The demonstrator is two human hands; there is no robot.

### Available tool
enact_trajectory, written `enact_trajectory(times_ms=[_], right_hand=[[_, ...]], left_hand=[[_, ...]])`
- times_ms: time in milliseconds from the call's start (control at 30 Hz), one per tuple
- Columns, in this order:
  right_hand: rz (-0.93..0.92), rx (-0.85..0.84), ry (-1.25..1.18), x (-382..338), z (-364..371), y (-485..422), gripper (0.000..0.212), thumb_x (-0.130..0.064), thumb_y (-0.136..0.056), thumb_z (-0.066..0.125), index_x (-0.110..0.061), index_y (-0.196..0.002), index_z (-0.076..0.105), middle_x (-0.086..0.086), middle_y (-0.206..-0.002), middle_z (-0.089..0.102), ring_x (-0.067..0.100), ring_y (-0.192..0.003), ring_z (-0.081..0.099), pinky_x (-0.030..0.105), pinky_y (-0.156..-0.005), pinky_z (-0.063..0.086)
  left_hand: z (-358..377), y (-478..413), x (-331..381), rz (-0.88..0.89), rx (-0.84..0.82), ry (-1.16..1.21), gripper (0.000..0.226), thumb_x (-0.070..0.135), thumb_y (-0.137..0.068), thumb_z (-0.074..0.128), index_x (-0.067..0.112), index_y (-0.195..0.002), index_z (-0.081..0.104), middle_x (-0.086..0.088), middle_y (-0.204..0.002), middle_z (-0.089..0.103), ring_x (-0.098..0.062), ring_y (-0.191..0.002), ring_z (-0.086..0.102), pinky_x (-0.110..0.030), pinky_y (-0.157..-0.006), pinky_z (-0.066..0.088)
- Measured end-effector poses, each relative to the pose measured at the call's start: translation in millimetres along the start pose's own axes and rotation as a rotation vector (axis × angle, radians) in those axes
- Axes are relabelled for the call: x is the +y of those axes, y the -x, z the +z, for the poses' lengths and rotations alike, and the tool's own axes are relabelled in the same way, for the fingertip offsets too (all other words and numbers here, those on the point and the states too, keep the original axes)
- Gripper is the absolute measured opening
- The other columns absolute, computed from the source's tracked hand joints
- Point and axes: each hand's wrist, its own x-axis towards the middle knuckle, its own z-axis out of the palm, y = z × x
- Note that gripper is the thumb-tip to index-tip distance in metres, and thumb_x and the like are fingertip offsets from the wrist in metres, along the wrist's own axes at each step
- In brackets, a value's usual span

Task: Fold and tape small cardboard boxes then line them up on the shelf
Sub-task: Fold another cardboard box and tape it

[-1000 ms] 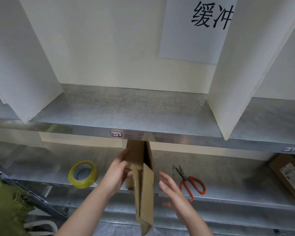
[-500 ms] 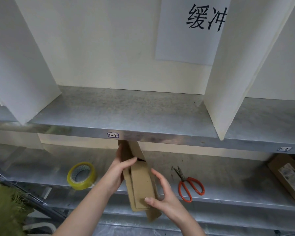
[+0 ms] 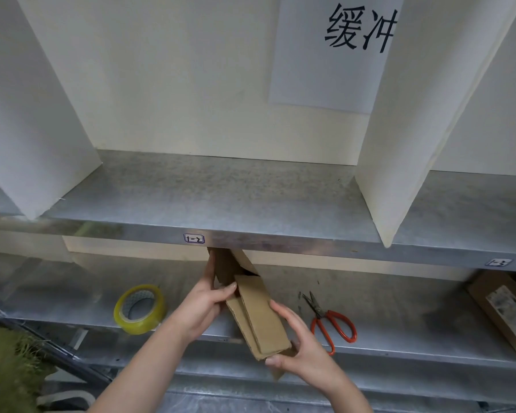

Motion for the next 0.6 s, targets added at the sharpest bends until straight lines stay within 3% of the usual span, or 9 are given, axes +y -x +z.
enact_trajectory(times_ms=[67, 167, 400, 533, 600], right_hand=[[0.012, -0.043, -0.024, -0.3, -4.9, 1.4, 0.097, -0.058, -0.063, 0.084, -0.051, -0.144, 0.03, -0.023, -0.154, 0.023, -0.009, -0.14, 0.024, 0.034, -0.119, 0.026], [0.01, -0.046, -0.028, 0.5, -4.2, 0.4, 0.098, -0.052, -0.065, 0.085, -0.048, -0.146, 0.03, -0.024, -0.153, 0.025, -0.006, -0.14, 0.025, 0.041, -0.118, 0.03], [-0.016, 0.075, -0.008, 7.5, -0.9, -0.7, 0.08, -0.057, -0.072, 0.079, -0.052, -0.141, 0.038, -0.024, -0.147, 0.039, -0.002, -0.137, 0.035, 0.041, -0.113, 0.037], [-0.069, 0.273, 0.076, 5.0, -2.1, -0.4, 0.067, -0.065, -0.081, 0.063, -0.045, -0.141, 0.04, -0.027, -0.134, 0.054, -0.006, -0.129, 0.046, 0.015, -0.103, 0.042], [-0.066, 0.394, 0.206, 2.8, -1.6, 0.3, 0.068, -0.065, -0.085, 0.048, -0.035, -0.144, 0.039, -0.023, -0.114, 0.063, -0.006, -0.109, 0.058, 0.014, -0.089, 0.049]], left_hand=[[2.2, 0.7, -0.6, -0.013, 0.018, -0.048, 0.086, -0.012, -0.083, 0.058, 0.047, -0.14, 0.032, -0.002, -0.132, 0.061, -0.022, -0.12, 0.06, -0.038, -0.102, 0.047], [7.3, 0.9, -0.6, -0.008, 0.07, -0.127, 0.093, -0.02, -0.084, 0.051, 0.04, -0.149, 0.022, -0.008, -0.128, 0.061, -0.023, -0.116, 0.061, -0.038, -0.097, 0.05], [7.5, -0.3, 5.8, -0.028, 0.106, -0.192, 0.1, -0.025, -0.083, 0.045, 0.05, -0.145, 0.02, 0.004, -0.125, 0.063, -0.018, -0.114, 0.062, -0.035, -0.096, 0.051], [2.7, -1.8, 7.9, -0.052, 0.114, -0.237, 0.103, -0.024, -0.08, 0.046, 0.059, -0.137, 0.023, 0.014, -0.119, 0.063, -0.009, -0.109, 0.063, -0.029, -0.085, 0.049], [2.1, -1.7, 9.5, -0.054, 0.114, -0.258, 0.105, -0.024, -0.079, 0.047, 0.06, -0.137, 0.023, 0.012, -0.124, 0.059, -0.009, -0.111, 0.061, -0.027, -0.081, 0.049]])
